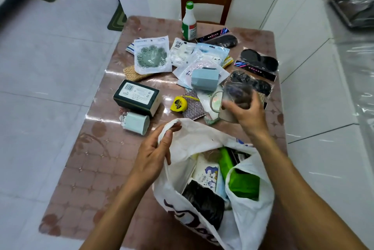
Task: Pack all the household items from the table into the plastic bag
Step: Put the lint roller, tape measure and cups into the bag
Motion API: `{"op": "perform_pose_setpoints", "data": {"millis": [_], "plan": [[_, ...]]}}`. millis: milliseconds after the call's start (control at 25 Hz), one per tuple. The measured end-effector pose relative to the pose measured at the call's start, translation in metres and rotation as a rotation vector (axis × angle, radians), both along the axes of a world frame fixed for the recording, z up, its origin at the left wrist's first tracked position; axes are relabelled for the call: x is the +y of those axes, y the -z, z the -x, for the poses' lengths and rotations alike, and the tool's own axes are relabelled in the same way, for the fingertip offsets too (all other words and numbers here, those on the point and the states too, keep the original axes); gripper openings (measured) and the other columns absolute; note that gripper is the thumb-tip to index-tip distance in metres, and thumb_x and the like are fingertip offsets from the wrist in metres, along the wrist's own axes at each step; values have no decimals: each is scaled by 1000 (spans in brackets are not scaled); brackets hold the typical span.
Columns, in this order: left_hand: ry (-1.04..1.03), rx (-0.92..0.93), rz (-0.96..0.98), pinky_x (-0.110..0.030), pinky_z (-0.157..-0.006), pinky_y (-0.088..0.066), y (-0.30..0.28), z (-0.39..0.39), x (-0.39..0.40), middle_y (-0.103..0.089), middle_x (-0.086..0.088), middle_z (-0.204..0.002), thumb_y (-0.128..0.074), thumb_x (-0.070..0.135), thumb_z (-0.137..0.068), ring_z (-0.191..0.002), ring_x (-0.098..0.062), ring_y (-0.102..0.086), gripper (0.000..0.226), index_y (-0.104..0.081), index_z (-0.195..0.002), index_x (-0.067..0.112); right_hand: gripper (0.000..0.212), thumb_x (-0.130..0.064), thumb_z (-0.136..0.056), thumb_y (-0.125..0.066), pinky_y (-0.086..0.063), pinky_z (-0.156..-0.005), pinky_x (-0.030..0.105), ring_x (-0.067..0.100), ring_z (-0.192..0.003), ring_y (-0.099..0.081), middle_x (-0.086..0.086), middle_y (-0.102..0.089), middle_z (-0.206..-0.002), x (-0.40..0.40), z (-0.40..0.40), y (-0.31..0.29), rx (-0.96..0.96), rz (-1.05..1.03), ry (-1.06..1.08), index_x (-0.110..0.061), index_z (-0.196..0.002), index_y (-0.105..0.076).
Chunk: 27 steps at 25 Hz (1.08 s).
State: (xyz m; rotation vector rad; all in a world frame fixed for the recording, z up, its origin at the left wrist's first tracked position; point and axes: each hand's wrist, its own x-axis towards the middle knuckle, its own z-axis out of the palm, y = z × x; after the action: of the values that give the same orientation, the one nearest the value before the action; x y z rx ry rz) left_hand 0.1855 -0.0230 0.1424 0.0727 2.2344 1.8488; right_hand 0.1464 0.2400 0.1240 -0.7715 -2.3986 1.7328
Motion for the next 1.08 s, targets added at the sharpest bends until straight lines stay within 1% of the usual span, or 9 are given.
{"op": "perform_pose_setpoints", "data": {"millis": [80,160,280,360,480,560,640,880,1080], "plan": [[-4,-34,-49,-19,-64,-50,9,1,1,-71,-1,-116,-42,33,-101,-53,-30,-52,31,-60,-126,27,64,-38,-64,-84,-57,-74,28,16,-94,-69,4,-71,-107,2,-35,-36,67,260,-153,-24,-119,-55],[-29,-69,-78,-26,-64,-49,17,1,-2,-70,6,-119,-42,36,-101,-50,-17,-49,32,-61,-125,28,69,-44,-61,-87,-57,-76,27,13,-95,-69,1,-72,-109,-14,-73,-44,-170,274,-429,-30,-121,-57],[-97,-96,-114,-26,-69,-49,29,0,-15,-75,2,-99,-47,44,-96,-61,-13,-57,39,-69,-111,16,94,-76,-59,-71,-51,-92,33,13,-115,-60,-7,-60,-133,-46,-103,-10,-455,-314,-608,-37,-139,-41],[-259,-174,-76,-32,-67,-50,41,5,-32,-75,-3,-92,-46,45,-96,-70,-19,-62,42,-71,-101,11,102,-80,-64,-62,-47,-97,37,21,-127,-51,-2,-50,-144,-57,-96,-4,-497,-511,-580,-30,-146,-30],[-428,-246,441,-42,-84,-54,84,48,-71,-68,-6,-112,-66,43,-84,-98,-24,-63,39,-60,-113,17,96,-75,-71,-61,-43,-102,38,22,-135,-43,-4,-40,-153,-54,-89,-5,-471,-511,-578,-30,-149,-29],[-303,-253,783,-50,-94,-49,112,85,-91,-52,-10,-135,-76,49,-67,-120,-31,-51,79,-41,-134,23,81,-66,-76,-64,-44,-98,35,19,-130,-48,-7,-43,-150,-47,-88,-6,-508,-451,-618,-38,-145,-31],[-200,-239,883,-55,-98,-45,132,111,-94,-38,-10,-145,-76,60,-59,-130,-36,-41,103,-25,-143,31,69,-65,-75,-65,-48,-93,33,17,-119,-55,-6,-51,-141,-42,-86,-8,-601,-400,-688,-47,-135,-36],[-237,-186,648,-45,-94,-50,146,118,-85,-47,-13,-129,-83,49,-57,-114,-36,-55,92,-36,-133,27,50,-58,-89,-51,-47,-91,36,20,-114,-57,-2,-60,-132,-41,-85,2,-479,-534,-564,-31,-132,-53],[-206,-43,217,-37,-83,-58,42,33,-77,-53,-1,-133,-88,23,-62,-108,-17,-61,87,-43,-134,39,12,-32,-92,-63,-54,-72,24,5,-89,-66,-12,-70,-99,-29,-106,-26,-97,-249,-155,-30,-103,-67]]}}
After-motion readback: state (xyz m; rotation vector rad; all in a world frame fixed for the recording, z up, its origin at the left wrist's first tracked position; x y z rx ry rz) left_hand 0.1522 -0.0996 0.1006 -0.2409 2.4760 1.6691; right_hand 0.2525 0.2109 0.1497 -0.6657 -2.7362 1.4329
